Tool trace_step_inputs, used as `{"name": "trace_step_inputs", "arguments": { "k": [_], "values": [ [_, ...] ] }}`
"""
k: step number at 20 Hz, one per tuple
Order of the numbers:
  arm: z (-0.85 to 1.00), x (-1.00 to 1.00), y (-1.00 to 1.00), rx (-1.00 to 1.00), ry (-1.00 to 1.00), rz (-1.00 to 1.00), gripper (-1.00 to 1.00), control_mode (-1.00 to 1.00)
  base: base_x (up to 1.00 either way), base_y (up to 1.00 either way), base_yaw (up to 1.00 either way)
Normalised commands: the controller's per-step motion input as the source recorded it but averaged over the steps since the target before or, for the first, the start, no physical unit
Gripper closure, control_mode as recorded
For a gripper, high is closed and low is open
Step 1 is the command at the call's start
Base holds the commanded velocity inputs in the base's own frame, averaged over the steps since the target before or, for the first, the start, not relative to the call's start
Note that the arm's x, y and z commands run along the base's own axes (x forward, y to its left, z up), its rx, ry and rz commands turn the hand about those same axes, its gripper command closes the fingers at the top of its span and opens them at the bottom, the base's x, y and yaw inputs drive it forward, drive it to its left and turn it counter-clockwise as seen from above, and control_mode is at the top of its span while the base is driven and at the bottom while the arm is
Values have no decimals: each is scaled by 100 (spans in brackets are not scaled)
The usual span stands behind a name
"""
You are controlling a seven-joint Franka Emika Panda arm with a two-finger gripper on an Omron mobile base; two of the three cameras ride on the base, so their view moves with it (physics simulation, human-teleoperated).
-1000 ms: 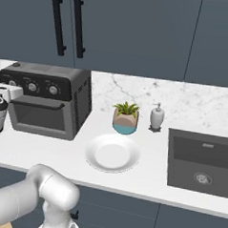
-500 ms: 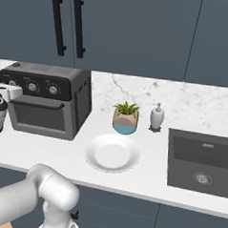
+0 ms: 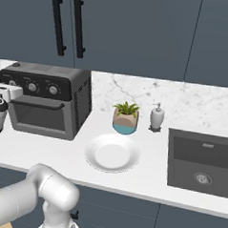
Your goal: Pick up the kebab skewer and baguette bread, and place them inside the toaster oven. Close the toaster oven door and start by setting the timer.
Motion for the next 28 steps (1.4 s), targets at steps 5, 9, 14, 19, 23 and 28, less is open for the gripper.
{"name": "trace_step_inputs", "arguments": {
  "k": [5,9,14,19,23,28],
  "values": [
    [0,0,0,0,0,0,-100,-100,0,0,0],
    [0,0,0,0,0,0,-100,-100,0,0,0],
    [0,0,0,0,0,0,-100,-100,0,0,0],
    [0,0,0,0,0,0,-100,-100,0,0,0],
    [0,0,0,0,0,0,100,-100,0,0,0],
    [0,0,0,0,0,0,100,-100,0,0,0]
  ]
}}
